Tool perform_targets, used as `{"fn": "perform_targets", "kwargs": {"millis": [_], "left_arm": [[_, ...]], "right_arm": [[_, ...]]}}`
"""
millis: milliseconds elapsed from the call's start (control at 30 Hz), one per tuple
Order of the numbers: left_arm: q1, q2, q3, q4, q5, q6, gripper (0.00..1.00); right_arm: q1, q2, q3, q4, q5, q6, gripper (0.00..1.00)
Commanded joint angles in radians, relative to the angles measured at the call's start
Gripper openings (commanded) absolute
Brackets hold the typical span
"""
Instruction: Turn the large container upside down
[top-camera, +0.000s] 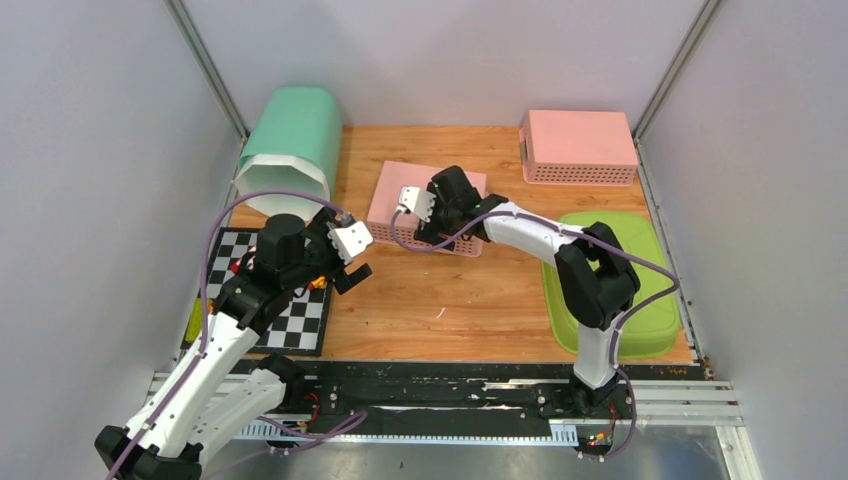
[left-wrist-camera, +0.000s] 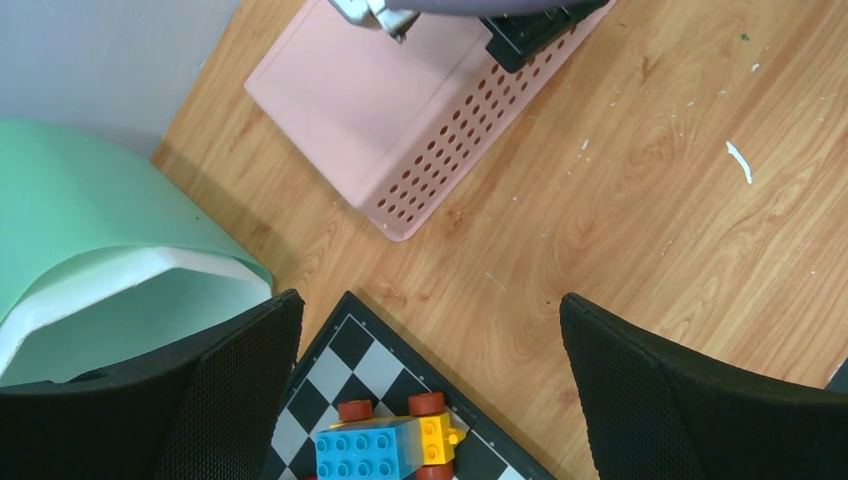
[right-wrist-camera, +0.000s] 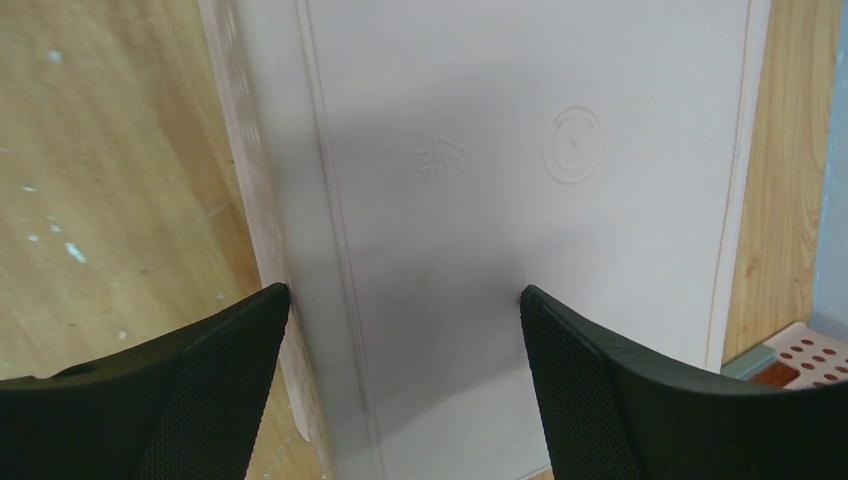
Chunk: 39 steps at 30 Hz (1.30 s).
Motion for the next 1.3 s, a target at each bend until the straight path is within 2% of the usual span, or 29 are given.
{"fn": "perform_targets", "kwargs": {"millis": [0, 533, 900, 1267], "left_arm": [[0.01, -0.007, -0.014, 0.026, 0.017, -0.011, 1.0], [0.011, -0.002, -0.017, 0.027, 0.025, -0.012, 1.0], [0.012, 0.001, -0.022, 0.03, 0.03, -0.011, 1.0], [0.015, 0.003, -0.023, 0.029, 0.033, -0.011, 1.0]], "right_arm": [[-0.057, 0.042, 0.016, -0.073, -0.004, -0.053, 0.87], [-0.152, 0.069, 0.056, -0.117, 0.01, -0.192, 0.87], [-0.207, 0.133, 0.133, -0.136, 0.13, -0.22, 0.88], [-0.246, 0.195, 0.212, -0.136, 0.179, -0.274, 0.88]]}}
